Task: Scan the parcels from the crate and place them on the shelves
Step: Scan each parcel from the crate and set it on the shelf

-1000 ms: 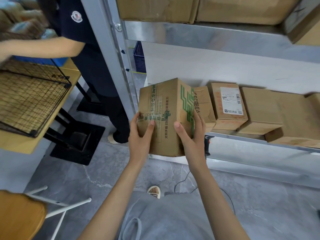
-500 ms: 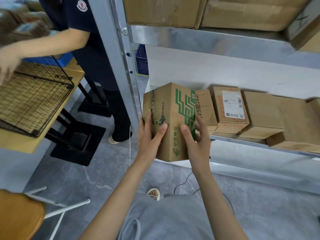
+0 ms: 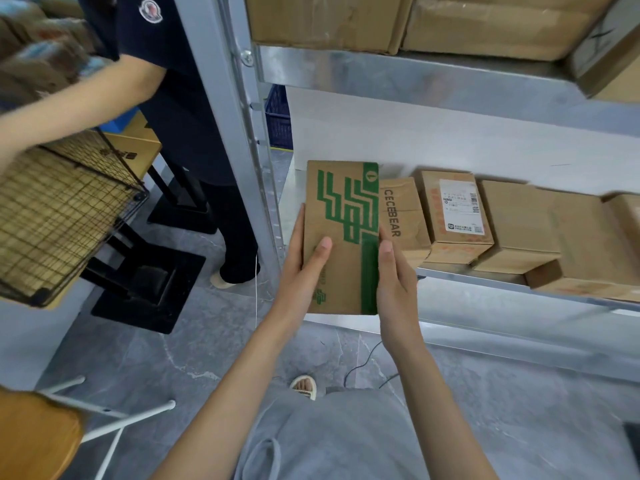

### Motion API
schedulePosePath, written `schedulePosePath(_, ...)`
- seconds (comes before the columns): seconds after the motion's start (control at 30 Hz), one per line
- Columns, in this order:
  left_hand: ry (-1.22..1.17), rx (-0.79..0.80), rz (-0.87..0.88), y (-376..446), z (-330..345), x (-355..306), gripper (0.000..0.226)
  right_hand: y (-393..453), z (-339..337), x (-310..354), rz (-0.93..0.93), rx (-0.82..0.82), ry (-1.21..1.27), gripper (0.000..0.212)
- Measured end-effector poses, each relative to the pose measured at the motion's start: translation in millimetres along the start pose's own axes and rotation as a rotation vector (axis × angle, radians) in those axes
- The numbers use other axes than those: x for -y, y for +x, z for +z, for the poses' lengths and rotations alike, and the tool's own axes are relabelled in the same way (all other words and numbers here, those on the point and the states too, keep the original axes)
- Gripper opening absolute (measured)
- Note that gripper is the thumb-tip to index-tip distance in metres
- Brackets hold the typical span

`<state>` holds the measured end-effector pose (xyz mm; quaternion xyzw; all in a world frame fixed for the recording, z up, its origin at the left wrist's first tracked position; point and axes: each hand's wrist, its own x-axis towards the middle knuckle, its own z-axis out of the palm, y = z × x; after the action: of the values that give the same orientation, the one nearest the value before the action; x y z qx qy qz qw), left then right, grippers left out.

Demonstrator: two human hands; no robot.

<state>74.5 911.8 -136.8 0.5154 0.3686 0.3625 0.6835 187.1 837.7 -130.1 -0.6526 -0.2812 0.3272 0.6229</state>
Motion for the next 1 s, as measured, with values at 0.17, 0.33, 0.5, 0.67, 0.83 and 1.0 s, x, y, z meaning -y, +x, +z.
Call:
schedulePosePath(0.17, -0.136, -0.007, -0.071, 2.4, -8.7, -8.7, 0.06, 3.6, -6.2, 13.3, -0.063, 0.0, -0.036, 0.03)
schedulePosePath(0.33, -0.22, -0.039, -0.107, 4.8, -16.6, -4.7, 0.049, 8.8, -8.2, 23.0, 0.069, 0.011, -0.276, 0.084)
schedulePosePath(0.5, -0.071, -0.096, -0.032, 5.6, -26.9, -0.9, 0.047, 3.8, -3.2, 18.9, 0.084, 0.001, -0.353, 0.101)
schedulePosePath(0.67, 0.077, -0.152, -0.005, 6.5, -31.1, 2.6, 0.033, 0.0, 2.3, 13.4, -0.014, -0.123, -0.54, 0.102)
schedulePosePath(0.83, -0.001, -0.038, -0.191, 1.0, -25.9, -1.6, 0.082, -4.6, 4.4, 5.7, -0.05, -0.161, -0.657, 0.101)
schedulePosePath(1.0, -0.104, -0.034, -0.256, 2.3, -32.2, 3.0, 0.088, -2.4, -8.9, 0.4, -0.124, -0.15, -0.548, 0.084)
